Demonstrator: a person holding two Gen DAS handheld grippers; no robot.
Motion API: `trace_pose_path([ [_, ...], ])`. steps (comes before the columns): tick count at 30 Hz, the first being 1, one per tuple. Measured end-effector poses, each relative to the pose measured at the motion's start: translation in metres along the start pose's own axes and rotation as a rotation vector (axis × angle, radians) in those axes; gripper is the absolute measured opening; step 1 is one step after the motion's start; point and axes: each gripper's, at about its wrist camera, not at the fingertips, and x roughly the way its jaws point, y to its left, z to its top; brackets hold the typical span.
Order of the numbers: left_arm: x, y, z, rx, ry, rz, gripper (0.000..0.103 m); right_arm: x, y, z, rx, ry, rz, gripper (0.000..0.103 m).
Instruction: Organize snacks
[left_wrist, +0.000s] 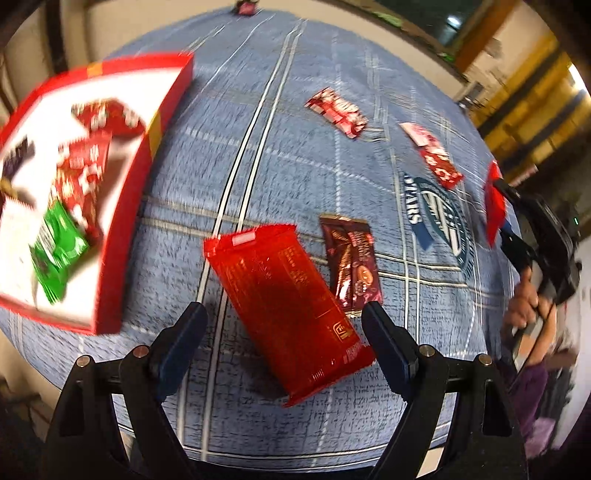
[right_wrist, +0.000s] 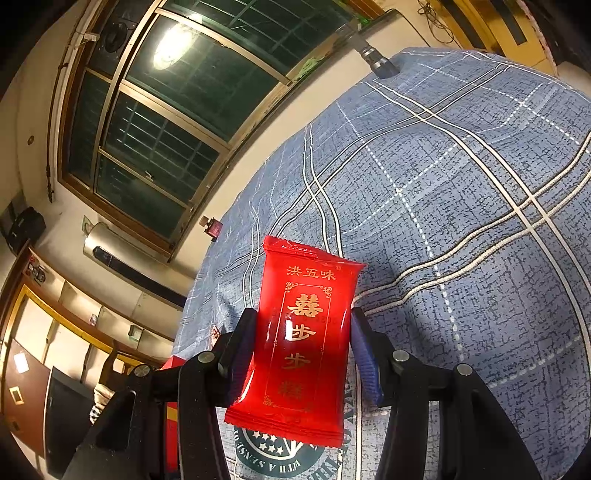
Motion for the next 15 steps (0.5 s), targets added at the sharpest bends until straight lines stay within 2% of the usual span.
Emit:
trace_pose_path([
  [5,0.005,-0.004,0.0,-0.011,-0.002,0.056,0.086,0.0,0.002,0.001,-0.002,0.001,0.006,0.052],
  [9,0.008,-0.011,-0.002,0.027,-0.027,0.107,0.085,0.0,0.002,0.002,-0.002,0.002,0.003,0.052],
  [15,0.006,-0.007,-0.001,0.095,-0.051,0.16,0.06,0.0,0.002,0.0,0.0,0.005,0.003,0.052],
])
